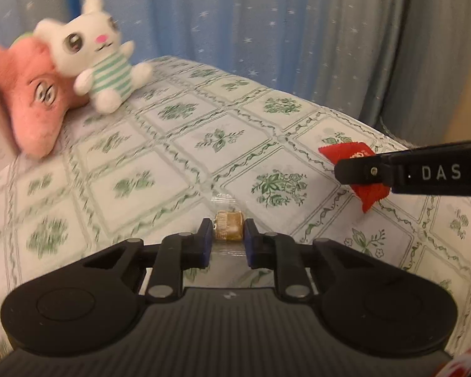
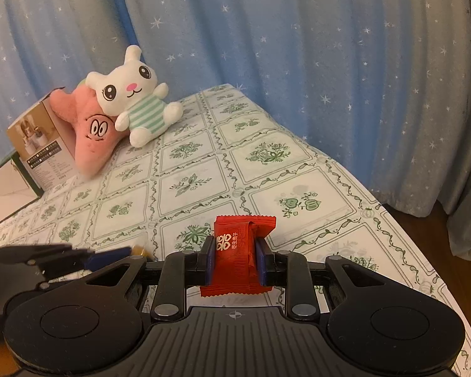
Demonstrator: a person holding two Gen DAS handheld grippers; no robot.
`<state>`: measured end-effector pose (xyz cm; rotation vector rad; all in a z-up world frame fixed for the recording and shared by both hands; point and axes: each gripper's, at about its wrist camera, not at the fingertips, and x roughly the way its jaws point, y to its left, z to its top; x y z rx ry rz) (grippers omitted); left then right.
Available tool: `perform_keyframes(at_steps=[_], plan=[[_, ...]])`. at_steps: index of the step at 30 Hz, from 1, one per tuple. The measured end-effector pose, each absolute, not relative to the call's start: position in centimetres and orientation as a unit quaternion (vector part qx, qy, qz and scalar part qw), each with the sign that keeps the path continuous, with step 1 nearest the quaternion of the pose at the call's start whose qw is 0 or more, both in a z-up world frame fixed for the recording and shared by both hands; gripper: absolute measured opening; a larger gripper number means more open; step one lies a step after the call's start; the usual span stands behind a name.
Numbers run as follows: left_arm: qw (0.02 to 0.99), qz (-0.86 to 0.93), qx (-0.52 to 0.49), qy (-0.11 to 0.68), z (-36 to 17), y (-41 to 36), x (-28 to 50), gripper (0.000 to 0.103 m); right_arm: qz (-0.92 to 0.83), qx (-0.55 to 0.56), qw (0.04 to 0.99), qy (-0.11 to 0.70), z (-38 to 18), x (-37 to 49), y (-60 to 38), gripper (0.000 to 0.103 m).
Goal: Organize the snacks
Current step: 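Close the left tool on the clear-wrapped brown candy, then carry the brown candy with the left tool while the right tool carries the red candy to the tray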
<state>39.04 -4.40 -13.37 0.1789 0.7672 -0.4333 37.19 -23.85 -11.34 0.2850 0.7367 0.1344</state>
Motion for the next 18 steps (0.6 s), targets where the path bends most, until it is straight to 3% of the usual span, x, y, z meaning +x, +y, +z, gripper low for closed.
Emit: perform_keyframes(at_steps=[10, 18], plan=[[0.912, -0.141, -0.006, 0.385, -10.7, -1.1, 32.6, 0.018, 0.087, 0.138, 0.925, 0.343, -9.2, 34.7, -23.1, 0.026], [0.923, -0.099, -0.005, 0.371, -5.9, 1.8, 25.1, 0.018, 0.119, 0.122, 0.926, 0.336, -6.4, 28.0, -20.7, 0.026]])
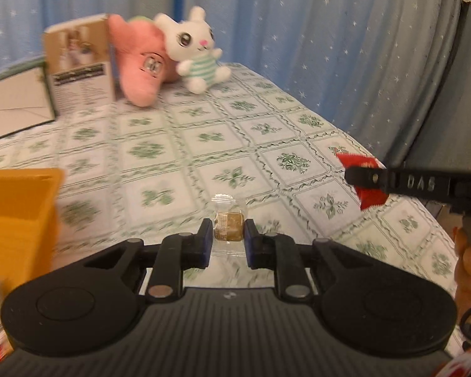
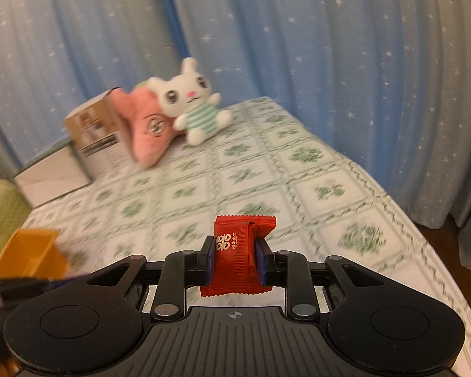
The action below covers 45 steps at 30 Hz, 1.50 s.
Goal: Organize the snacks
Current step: 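Carry the brown candy with the left tool while the right tool carries the red candy to the tray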
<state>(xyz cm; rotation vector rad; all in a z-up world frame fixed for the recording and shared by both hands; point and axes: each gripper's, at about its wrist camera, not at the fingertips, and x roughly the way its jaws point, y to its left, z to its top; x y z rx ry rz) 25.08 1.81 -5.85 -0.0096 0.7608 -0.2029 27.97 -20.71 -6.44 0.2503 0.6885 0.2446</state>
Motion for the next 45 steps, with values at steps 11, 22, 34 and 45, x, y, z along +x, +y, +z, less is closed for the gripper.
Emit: perform_keyframes(at_steps=[11, 22, 34, 45], plan=[[0.938, -0.051, -0.02, 0.342, 1.1, 6.3, 16.0, 0.018, 0.163, 0.088, 0.928, 0.324, -0.5, 19.4, -16.7, 0.026], [0.944, 0.011, -0.042, 0.328, 4.7, 12.6, 10.0, 0.018, 0.215, 0.065, 0.923, 0.311, 3.3, 15.4, -10.9, 0.026], [0.938, 0.06, -0.066, 0.334, 4.5, 19.3, 8.2, 0.018, 0.288, 0.031, 0.902, 0.32, 2.9, 15.8, -1.7, 0.026], [0.932, 0.077, -0.078, 0.347, 2.9, 23.1, 9.6, 0.018, 0.326, 0.016, 0.885, 0.332, 1.5, 18.3, 4.2, 0.026]])
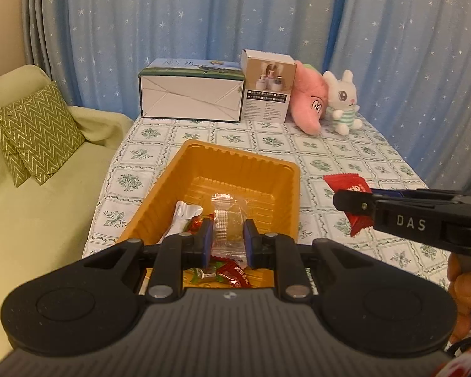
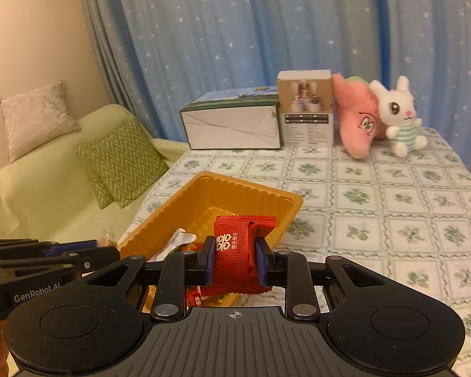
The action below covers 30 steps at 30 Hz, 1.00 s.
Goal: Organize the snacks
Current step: 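Carry the brown candy with the left tool while the right tool carries the red candy to the tray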
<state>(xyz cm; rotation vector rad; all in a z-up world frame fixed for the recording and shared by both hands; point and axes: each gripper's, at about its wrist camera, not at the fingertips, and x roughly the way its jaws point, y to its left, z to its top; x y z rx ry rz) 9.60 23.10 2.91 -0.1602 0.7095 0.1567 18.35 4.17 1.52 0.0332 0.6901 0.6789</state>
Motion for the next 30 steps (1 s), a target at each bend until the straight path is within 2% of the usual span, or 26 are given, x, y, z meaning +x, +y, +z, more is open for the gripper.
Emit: perform_keyframes(at_steps=[30], plan=[[0.914, 0.037, -0.069, 0.397, -2.7, 29.6, 22.0, 0.018, 0.334, -0.022, 0.857, 0.391, -4.7, 29.0, 12.3, 0.026]])
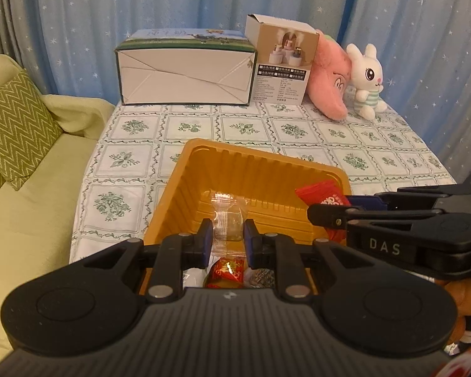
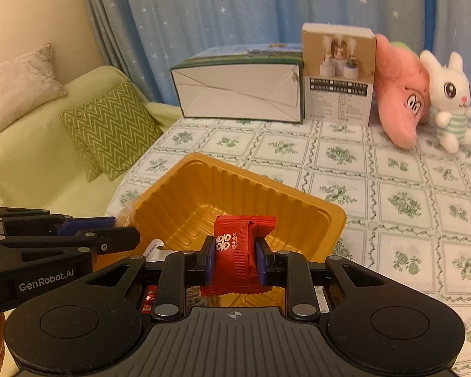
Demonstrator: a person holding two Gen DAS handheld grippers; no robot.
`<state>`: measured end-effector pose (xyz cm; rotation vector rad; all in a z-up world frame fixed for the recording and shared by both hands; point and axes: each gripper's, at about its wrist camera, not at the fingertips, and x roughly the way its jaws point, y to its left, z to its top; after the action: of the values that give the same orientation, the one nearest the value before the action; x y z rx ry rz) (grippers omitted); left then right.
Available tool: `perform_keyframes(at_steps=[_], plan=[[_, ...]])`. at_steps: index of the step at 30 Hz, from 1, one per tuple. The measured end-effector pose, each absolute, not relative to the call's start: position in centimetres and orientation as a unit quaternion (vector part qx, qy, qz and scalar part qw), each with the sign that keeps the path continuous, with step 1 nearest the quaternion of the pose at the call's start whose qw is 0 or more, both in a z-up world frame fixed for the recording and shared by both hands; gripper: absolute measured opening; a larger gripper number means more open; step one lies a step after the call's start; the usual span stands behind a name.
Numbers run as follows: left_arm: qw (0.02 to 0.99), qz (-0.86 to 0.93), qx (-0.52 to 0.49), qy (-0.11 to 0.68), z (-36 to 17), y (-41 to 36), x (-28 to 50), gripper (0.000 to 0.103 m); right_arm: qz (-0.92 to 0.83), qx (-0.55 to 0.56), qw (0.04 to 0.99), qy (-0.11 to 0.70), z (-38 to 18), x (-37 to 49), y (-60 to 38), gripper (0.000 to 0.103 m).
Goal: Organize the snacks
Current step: 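Carry the brown candy with the left tool while the right tool carries the red candy to the tray, then open the left tool over the tray while the right tool releases the red candy into it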
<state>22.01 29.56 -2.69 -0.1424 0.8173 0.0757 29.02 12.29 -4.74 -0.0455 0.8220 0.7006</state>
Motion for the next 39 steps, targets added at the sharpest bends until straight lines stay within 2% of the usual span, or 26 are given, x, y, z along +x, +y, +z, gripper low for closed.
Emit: perform_keyframes(at_steps=[6, 10, 18, 30, 31, 32, 33, 34, 36, 39], plan=[[0.911, 0.031, -0.065, 0.407, -3.7, 29.5, 23.2, 0.019, 0.333, -0.018, 0.856, 0.394, -5.4, 29.3, 12.5, 0.026], [0.913, 0.032, -0.056, 0.402, -4.0, 29.6, 23.4, 0.025, 0.329, -0.009, 0.855, 0.4, -6.0, 29.6, 12.2, 0.026], [0.918, 0.048, -0.072, 0.387, -3.0, 30.4, 21.2, 0.03, 0.328, 0.003, 0.856, 0.4, -5.9, 29.7, 11.7, 0.026], [0.916, 0.056, -0.082, 0.388, -3.0, 30.4, 19.3, 0.031, 0.34, 0.011, 0.848, 0.406, -5.7, 29.6, 12.4, 0.027], [0.917, 0.058, -0.081, 0.387, -3.0, 30.4, 19.2, 0.033, 0.347, 0.014, 0.845, 0.408, -5.6, 29.7, 12.5, 0.027], [0.916, 0.06, -0.079, 0.388, -2.9, 30.4, 19.1, 0.039, 0.352, 0.018, 0.842, 0.41, -5.5, 29.8, 12.6, 0.027], [0.916, 0.063, -0.078, 0.388, -2.9, 30.4, 19.0, 0.042, 0.352, 0.019, 0.842, 0.409, -5.4, 29.9, 12.6, 0.032], [0.916, 0.065, -0.076, 0.388, -2.9, 30.4, 18.9, 0.046, 0.348, 0.018, 0.845, 0.406, -5.3, 29.8, 12.5, 0.051], [0.917, 0.066, -0.073, 0.387, -2.7, 30.4, 18.6, 0.047, 0.337, 0.028, 0.853, 0.397, -5.1, 29.6, 11.9, 0.067], [0.917, 0.071, -0.071, 0.386, -2.5, 30.3, 18.2, 0.053, 0.326, 0.035, 0.858, 0.396, -4.7, 29.4, 10.8, 0.067]])
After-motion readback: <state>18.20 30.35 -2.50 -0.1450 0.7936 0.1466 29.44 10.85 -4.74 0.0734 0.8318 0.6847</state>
